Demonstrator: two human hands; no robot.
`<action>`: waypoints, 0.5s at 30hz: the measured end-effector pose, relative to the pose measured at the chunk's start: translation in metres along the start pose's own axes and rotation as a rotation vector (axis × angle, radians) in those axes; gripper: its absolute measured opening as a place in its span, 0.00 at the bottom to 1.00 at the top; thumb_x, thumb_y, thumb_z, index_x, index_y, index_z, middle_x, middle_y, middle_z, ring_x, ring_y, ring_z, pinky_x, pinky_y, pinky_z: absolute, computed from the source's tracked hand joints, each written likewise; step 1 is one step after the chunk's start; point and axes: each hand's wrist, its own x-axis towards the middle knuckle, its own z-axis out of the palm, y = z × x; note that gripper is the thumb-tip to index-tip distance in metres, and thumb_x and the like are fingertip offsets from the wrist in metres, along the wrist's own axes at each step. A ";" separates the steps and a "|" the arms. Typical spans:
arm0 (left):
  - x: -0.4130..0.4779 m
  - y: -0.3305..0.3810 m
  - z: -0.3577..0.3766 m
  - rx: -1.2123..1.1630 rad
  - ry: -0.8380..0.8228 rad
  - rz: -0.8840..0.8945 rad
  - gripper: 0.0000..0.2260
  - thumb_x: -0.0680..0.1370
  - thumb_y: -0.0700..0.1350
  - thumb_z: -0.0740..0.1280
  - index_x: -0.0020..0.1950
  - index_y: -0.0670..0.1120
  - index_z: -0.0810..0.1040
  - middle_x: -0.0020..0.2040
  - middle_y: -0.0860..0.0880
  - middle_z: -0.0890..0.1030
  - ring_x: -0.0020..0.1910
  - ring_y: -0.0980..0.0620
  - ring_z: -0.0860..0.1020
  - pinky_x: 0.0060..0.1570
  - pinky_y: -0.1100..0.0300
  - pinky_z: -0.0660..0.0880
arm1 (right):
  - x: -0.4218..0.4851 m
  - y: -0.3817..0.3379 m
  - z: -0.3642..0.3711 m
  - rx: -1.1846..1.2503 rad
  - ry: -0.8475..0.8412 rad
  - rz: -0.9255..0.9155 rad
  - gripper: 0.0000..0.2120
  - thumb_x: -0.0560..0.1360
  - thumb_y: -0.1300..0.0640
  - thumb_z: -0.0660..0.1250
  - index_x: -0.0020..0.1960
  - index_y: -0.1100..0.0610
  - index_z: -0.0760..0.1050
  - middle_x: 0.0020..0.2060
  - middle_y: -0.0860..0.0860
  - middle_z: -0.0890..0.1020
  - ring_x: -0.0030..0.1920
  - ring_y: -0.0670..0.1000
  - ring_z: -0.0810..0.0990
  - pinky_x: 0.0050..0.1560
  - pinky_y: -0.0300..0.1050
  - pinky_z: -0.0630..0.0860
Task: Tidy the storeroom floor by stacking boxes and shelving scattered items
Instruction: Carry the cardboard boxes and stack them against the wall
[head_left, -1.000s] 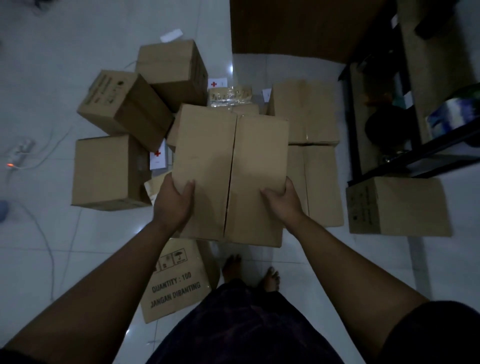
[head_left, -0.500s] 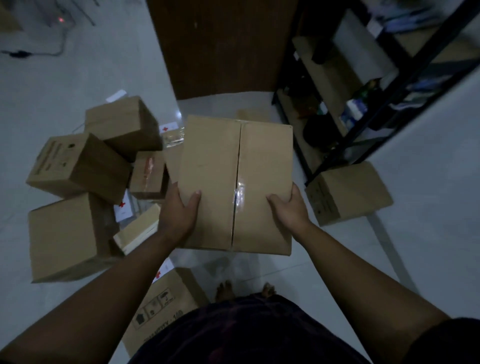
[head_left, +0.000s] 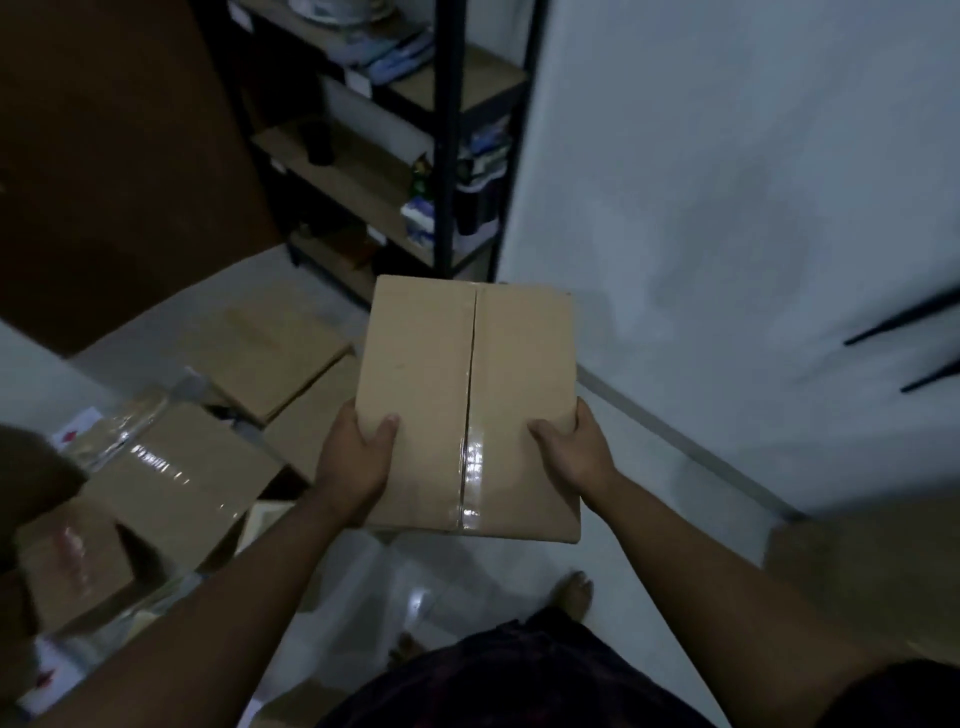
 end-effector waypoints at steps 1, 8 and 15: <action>0.004 0.007 0.012 0.002 -0.039 0.012 0.16 0.80 0.55 0.68 0.66 0.52 0.74 0.55 0.55 0.80 0.52 0.54 0.78 0.51 0.59 0.71 | 0.001 0.005 -0.012 0.011 0.030 0.019 0.30 0.76 0.49 0.73 0.75 0.50 0.67 0.57 0.44 0.78 0.56 0.49 0.78 0.57 0.46 0.74; 0.033 0.047 0.091 0.045 -0.258 0.047 0.18 0.80 0.55 0.68 0.68 0.52 0.73 0.59 0.54 0.80 0.53 0.53 0.78 0.51 0.58 0.72 | 0.023 0.039 -0.078 0.056 0.155 0.144 0.31 0.76 0.48 0.73 0.76 0.51 0.67 0.60 0.46 0.77 0.57 0.50 0.77 0.60 0.48 0.74; 0.075 0.085 0.164 0.184 -0.387 0.054 0.24 0.79 0.57 0.69 0.72 0.52 0.70 0.63 0.51 0.80 0.57 0.48 0.79 0.53 0.54 0.76 | 0.082 0.074 -0.132 0.097 0.177 0.228 0.32 0.73 0.43 0.74 0.74 0.50 0.70 0.64 0.48 0.80 0.62 0.55 0.80 0.66 0.58 0.76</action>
